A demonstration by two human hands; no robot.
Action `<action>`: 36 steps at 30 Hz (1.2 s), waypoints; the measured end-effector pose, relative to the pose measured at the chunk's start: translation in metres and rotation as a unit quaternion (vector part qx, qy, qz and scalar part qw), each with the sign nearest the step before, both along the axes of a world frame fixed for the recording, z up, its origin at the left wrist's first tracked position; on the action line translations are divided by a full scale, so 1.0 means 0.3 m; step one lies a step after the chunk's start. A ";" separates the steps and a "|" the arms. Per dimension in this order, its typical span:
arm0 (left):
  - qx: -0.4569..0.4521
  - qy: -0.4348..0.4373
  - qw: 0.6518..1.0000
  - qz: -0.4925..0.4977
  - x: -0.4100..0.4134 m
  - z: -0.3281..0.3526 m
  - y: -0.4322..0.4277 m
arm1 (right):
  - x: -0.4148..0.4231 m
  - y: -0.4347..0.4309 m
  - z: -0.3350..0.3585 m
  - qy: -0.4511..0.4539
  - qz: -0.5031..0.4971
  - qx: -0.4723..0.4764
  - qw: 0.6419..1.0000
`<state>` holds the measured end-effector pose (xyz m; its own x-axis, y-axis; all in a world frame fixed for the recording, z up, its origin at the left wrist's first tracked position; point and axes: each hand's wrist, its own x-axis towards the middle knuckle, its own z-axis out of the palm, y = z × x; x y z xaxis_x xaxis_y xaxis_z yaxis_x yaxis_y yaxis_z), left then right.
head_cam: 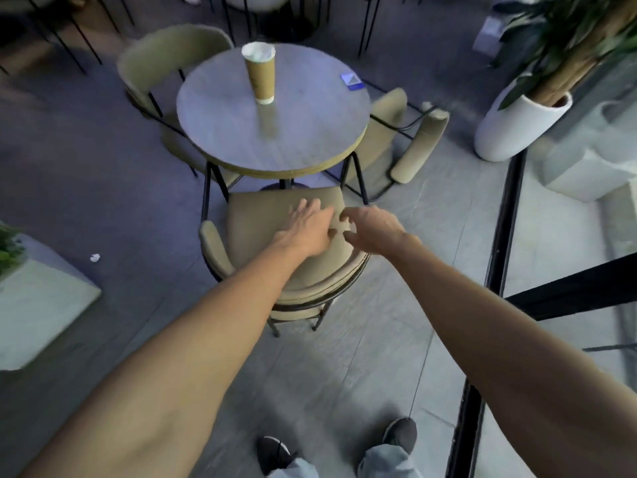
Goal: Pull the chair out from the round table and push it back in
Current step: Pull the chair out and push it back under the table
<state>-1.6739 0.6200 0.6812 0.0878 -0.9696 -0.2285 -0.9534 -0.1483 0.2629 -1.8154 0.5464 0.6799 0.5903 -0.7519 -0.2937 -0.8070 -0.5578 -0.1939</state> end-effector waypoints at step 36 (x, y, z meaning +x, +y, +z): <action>0.024 -0.052 0.998 -0.024 -0.844 0.052 -2.275 | -0.942 -2.194 0.140 0.071 -0.034 -0.004 0.997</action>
<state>-1.9270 -0.0626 0.6967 0.0671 -0.9612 -0.2677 -0.9814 -0.1119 0.1560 -2.0982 -0.1118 0.7218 0.4904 -0.7916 -0.3645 -0.8621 -0.5018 -0.0699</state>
